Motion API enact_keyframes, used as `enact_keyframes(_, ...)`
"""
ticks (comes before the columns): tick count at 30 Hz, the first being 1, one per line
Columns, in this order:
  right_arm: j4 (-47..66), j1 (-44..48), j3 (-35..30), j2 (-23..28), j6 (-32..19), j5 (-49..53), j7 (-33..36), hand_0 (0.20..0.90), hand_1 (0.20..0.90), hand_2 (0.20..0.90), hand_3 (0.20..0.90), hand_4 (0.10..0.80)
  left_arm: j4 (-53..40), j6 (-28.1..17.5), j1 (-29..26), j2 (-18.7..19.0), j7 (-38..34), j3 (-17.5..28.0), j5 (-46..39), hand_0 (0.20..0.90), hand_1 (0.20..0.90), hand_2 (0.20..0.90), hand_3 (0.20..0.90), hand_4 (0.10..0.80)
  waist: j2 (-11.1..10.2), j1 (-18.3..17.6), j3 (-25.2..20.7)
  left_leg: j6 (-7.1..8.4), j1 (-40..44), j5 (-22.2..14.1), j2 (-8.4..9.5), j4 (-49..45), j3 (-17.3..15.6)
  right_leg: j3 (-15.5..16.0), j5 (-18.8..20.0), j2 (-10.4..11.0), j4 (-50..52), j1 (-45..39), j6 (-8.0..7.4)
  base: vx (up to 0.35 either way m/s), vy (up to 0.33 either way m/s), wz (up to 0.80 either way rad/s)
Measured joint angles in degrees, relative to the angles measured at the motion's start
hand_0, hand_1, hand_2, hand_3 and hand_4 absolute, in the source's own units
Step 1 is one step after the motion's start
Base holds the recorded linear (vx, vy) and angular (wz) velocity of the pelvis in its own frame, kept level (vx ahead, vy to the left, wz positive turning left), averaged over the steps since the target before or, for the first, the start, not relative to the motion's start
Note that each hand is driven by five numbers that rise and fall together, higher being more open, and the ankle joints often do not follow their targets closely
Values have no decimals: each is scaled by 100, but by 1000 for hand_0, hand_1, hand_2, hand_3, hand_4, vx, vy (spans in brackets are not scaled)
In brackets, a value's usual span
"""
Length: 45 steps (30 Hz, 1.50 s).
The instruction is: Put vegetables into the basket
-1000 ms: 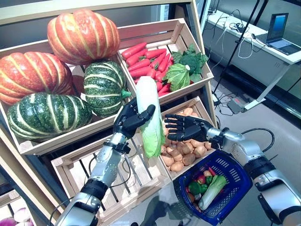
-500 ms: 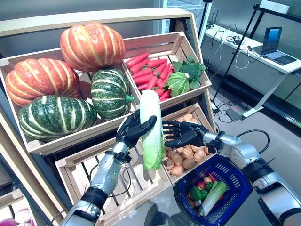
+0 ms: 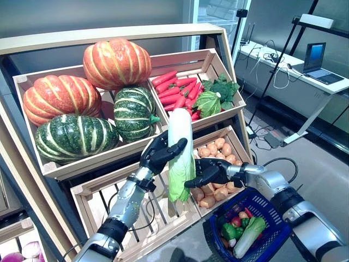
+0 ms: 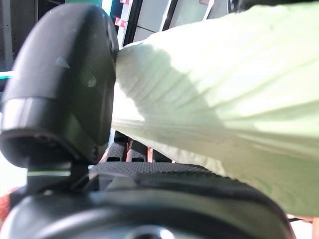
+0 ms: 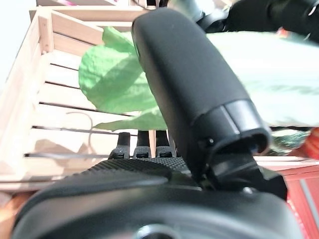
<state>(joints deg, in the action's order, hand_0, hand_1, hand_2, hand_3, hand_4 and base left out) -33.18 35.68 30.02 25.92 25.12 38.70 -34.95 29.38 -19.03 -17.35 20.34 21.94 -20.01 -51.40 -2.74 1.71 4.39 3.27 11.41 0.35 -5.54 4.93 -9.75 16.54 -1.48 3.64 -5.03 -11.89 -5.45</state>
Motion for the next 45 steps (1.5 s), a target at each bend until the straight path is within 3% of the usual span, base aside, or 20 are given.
enact_keyframes(15,-227,-7,101,-409,80,679,-6,900,900,900,900,800,1,17,138,-23,129,-147,-581,300,300,300,300,400,22,101,-34,-13,-40,51,27,0,143,111,1,21,0,-32,-2,5,-2,4)
enact_keyframes(17,-224,-6,127,-409,81,712,-6,681,681,681,681,654,14,78,163,-21,254,-115,-688,300,300,300,300,400,26,134,-44,-16,-44,59,32,1,158,115,2,25,0,-37,-4,17,2,3)
enact_keyframes(18,-216,-7,221,-410,81,817,-7,300,300,300,300,400,67,99,178,-32,338,-102,-744,300,300,300,300,400,29,148,-68,-17,-44,59,36,1,158,115,3,27,-1,-37,-6,0,0,0)
enact_keyframes(38,-197,-162,440,-440,88,1175,45,300,300,300,300,400,152,143,184,-200,615,-42,-916,300,300,300,300,400,37,183,-188,-20,-84,61,38,2,155,112,4,31,-1,5,-8,0,0,0)
enact_keyframes(39,-197,-170,440,-443,88,1174,48,300,300,300,300,400,150,168,183,-200,615,-42,-917,418,418,418,418,478,37,181,-188,-20,-84,61,38,2,153,109,4,31,-1,6,-8,0,0,0)
enact_keyframes(40,-197,-183,440,-443,88,1172,49,300,300,300,300,400,149,204,184,-204,615,-40,-918,900,900,900,900,800,37,171,-188,-20,-84,61,38,3,151,107,5,31,-1,8,-9,0,0,0)
enact_keyframes(45,-198,-272,440,-419,88,1171,191,300,300,300,300,400,87,383,184,-182,667,-106,-893,900,900,900,900,800,37,80,-188,-21,-84,61,38,10,133,86,6,32,-1,21,-12,0,0,0)
